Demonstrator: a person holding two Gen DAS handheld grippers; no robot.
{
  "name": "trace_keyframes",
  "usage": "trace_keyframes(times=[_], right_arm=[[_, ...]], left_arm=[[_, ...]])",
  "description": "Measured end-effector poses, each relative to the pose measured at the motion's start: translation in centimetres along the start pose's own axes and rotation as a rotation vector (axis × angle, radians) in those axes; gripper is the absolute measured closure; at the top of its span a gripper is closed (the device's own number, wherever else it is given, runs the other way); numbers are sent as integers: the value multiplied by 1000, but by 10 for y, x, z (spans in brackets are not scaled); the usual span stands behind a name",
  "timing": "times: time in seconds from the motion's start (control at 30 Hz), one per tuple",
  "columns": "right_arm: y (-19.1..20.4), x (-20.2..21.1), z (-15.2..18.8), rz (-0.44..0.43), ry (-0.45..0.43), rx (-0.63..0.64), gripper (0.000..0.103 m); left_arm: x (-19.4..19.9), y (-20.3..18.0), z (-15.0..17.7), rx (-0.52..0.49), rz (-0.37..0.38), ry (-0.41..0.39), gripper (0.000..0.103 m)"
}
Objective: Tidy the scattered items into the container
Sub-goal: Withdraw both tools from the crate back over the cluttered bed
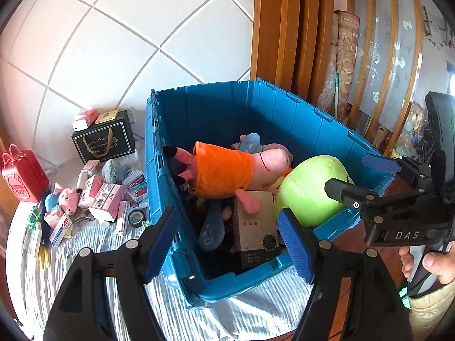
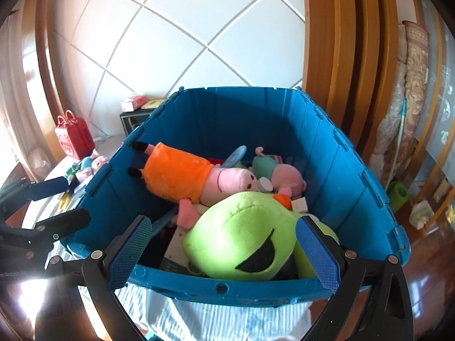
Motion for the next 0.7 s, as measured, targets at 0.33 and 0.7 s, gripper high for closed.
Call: trace_keyframes(times=[0.33, 0.7], right_arm=[[16, 10, 4, -45, -37, 17, 0], [63, 25, 5, -16, -64, -39, 0]], left_arm=[[21, 11, 11, 35, -41, -40, 31], [54, 68, 22, 39, -7, -75, 31]])
Point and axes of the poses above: each gripper's, at about its wrist camera, not at the fingertips, and x roughly against the way its jaws point, y to its left, z to its underside, the point moved 3 cm from there along -x, roughly the way its jaws point, and after that the axes turned 2 degrees about -y, right-handed, at the moved point
